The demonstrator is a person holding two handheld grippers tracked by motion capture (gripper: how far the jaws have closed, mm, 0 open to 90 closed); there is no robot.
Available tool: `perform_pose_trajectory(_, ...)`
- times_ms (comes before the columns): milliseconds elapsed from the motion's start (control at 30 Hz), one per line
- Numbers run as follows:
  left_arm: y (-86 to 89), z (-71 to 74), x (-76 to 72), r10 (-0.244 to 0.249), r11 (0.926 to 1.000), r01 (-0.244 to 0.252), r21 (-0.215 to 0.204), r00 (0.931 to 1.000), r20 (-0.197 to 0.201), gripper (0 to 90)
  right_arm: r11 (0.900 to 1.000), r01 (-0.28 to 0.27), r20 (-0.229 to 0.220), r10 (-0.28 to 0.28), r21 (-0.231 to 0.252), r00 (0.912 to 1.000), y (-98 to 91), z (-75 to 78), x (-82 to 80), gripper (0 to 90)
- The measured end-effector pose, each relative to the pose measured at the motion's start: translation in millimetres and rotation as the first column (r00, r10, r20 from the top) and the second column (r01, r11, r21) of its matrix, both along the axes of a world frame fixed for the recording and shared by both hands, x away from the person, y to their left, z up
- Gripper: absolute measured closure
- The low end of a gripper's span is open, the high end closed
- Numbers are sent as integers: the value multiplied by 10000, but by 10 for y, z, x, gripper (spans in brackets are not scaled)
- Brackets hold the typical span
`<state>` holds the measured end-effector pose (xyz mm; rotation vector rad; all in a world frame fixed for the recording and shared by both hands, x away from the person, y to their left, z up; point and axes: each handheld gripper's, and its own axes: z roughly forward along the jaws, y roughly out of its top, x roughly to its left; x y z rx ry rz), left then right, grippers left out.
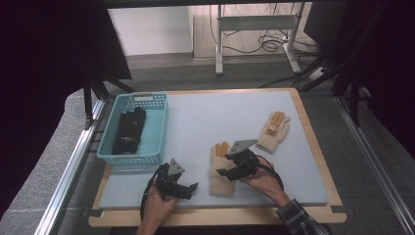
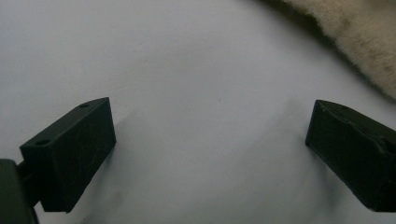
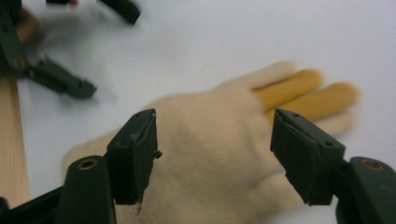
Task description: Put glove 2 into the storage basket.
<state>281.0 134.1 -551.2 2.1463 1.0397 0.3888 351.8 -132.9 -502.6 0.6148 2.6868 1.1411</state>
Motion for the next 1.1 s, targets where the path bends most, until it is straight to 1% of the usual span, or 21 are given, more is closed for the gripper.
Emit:
perform_pose_trajectory(67,1,0,0,-7,10000,7,5,10000,-5,19,9984,430,54,-432,356,9991,-97,69,29,309)
perform_pose_trajectory(100,1,0,0,-7,10000,7,5,10000,-5,19,9967,706,74,-709,398,9975,-152,93,45,340)
perform_pose_trajectory(133,0,-1,0,5,10000,-5,-3,10000,0,19,9937,1076,119,-1081,322,9941,-225,110,63,421)
perform_pose_trajectory(167,-1,-1,-2,17,10000,-17,-14,10000,-10,19,9909,1324,154,-1327,228,9910,-270,111,71,486)
perform_pose_trajectory(233,-3,-2,-2,36,10000,-37,-47,10000,-12,19,9805,1958,82,-1960,154,9806,-381,86,85,631)
perform_pose_trajectory(267,-3,-2,-2,39,10000,-39,-46,10000,-13,19,9747,2233,70,-2234,109,9747,-427,59,90,673)
perform_pose_trajectory(300,-3,-2,-2,40,10000,-40,-46,10000,-14,19,9711,2385,76,-2385,42,9711,-463,25,94,706)
perform_pose_trajectory(333,-3,-2,-2,40,10000,-40,-50,10000,-14,19,9684,2492,-19,-2492,24,9684,-484,-16,97,722)
perform_pose_trajectory(433,-3,-2,-2,40,10000,-40,-49,10000,-13,19,9657,2596,-133,-2596,-35,9656,-491,-126,103,731)
perform_pose_trajectory(567,-2,-2,-3,42,10000,-42,-47,10000,-13,19,9656,2599,-24,-2599,-16,9656,-412,-216,142,730)
perform_pose_trajectory(667,-3,-2,-3,47,10000,-47,-49,10000,-8,19,9649,2628,-84,-2627,19,9648,-354,-254,181,728)
perform_pose_trajectory(733,-2,-2,-4,43,10000,-43,-46,10000,-7,19,9659,2587,-38,-2587,89,9660,-327,-263,195,725)
perform_pose_trajectory(900,-2,-3,-4,49,10000,-49,-49,10000,-2,20,9652,2606,-37,-2606,200,9655,-384,-241,207,686)
perform_pose_trajectory(933,-2,-3,-4,49,10000,-49,-48,10000,-3,19,9600,2778,-24,-2779,359,9606,-477,-208,218,661)
perform_pose_trajectory(967,-2,-3,-5,51,10000,-51,-47,10000,-2,20,9578,2848,1,-2850,396,9585,-514,-194,224,651)
perform_pose_trajectory(1033,-2,-3,-5,51,10000,-51,-47,10000,-2,20,9501,3083,115,-3091,482,9510,-623,-151,247,632)
perform_pose_trajectory(1100,-2,-3,-4,51,10000,-51,-53,10000,-6,19,9395,3369,260,-3390,612,9404,-755,-93,282,618)
